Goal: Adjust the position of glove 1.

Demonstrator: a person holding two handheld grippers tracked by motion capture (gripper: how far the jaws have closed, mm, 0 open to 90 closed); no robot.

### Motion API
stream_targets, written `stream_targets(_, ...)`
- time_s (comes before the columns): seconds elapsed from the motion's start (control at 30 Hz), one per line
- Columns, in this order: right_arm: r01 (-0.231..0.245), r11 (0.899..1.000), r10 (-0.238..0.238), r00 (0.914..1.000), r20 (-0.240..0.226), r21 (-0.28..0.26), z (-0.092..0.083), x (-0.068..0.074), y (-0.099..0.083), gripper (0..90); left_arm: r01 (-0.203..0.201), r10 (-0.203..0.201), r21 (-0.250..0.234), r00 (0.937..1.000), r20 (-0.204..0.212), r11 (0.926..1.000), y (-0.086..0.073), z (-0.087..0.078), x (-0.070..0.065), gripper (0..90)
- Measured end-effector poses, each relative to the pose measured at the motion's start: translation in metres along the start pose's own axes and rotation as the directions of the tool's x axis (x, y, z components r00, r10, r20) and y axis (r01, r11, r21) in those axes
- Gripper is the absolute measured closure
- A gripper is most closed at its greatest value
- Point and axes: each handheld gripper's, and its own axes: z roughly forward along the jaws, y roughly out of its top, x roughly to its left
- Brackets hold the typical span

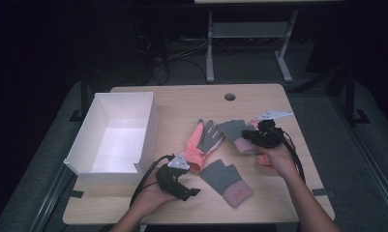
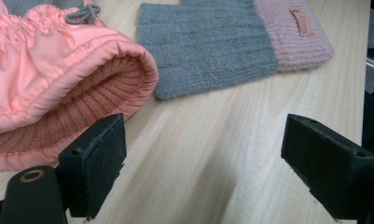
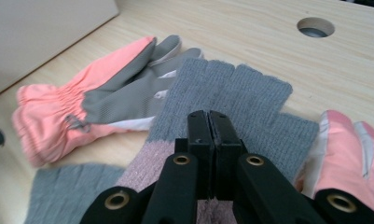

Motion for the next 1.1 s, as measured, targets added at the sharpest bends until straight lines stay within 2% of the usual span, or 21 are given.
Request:
stream_targets(0.3, 0.038, 0.999, -0.039, 0.9981, -0.048, -0.009, -0.013, 0.012, -0.012, 88.8, 0.020, -0.020, -0.010, 0.9998, 0.004, 0.9997, -0.004, -0.006, -0.005, 13.6)
stream_targets(0.53, 0.073, 0.997, -0.074, 0.9926, -0.096, -0.015, -0.024, 0.026, -0.024, 88.7, 0.043, -0.043, -0.024, 0.9990, -0.011, 0.9988, -0.010, -0.011, -0.004, 14.1)
stream_targets(0.7, 0.101, 0.995, -0.102, 0.9864, -0.128, -0.020, -0.030, 0.038, -0.030, 88.7, 0.028, -0.028, -0.019, 0.9995, -0.017, 0.9994, -0.010, -0.011, -0.002, 14.3)
stream_targets(0.77, 0.108, 0.994, -0.110, 0.9836, -0.143, -0.020, -0.031, 0.042, -0.033, 88.8, 0.039, -0.040, -0.019, 0.9991, -0.014, 0.9990, -0.010, -0.010, -0.002, 14.3)
stream_targets(1.1, 0.153, 0.988, -0.151, 0.9682, -0.200, -0.003, -0.035, 0.060, -0.051, 88.7, 0.049, -0.050, -0.013, 0.9987, -0.012, 0.9987, -0.012, -0.006, -0.002, 14.4)
